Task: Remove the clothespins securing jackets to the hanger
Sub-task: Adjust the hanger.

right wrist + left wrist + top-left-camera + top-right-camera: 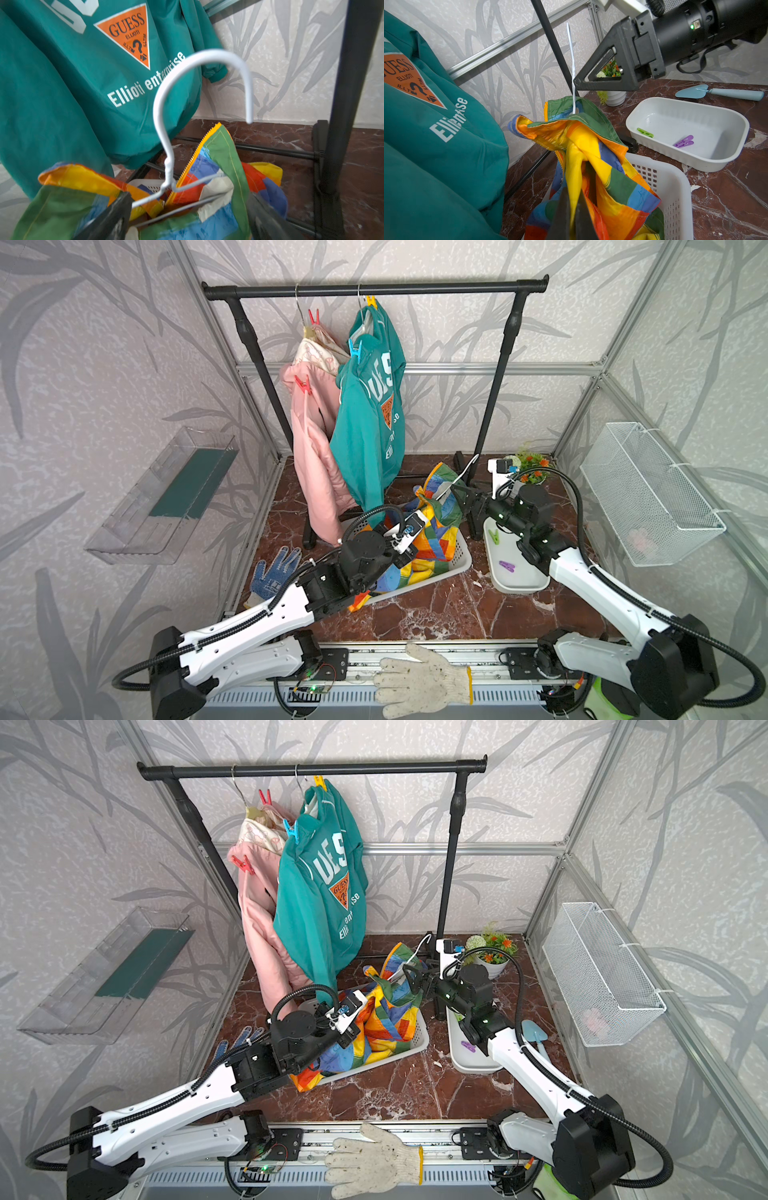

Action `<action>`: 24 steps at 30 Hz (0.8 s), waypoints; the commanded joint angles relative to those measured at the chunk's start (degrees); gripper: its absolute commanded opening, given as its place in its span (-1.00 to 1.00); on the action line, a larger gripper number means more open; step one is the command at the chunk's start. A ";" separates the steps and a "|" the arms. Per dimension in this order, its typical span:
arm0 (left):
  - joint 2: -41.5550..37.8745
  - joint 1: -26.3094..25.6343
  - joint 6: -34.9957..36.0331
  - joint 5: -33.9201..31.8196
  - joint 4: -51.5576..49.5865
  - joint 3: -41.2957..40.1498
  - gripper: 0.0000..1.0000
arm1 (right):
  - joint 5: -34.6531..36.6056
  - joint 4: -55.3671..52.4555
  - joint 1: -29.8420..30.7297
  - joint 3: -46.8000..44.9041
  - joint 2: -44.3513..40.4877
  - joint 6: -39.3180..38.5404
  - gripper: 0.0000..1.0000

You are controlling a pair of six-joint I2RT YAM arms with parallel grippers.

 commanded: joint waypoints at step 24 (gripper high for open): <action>-4.84 1.14 -2.27 1.60 1.34 -1.44 -0.61 | -4.70 -2.89 0.43 11.57 7.28 1.34 -0.93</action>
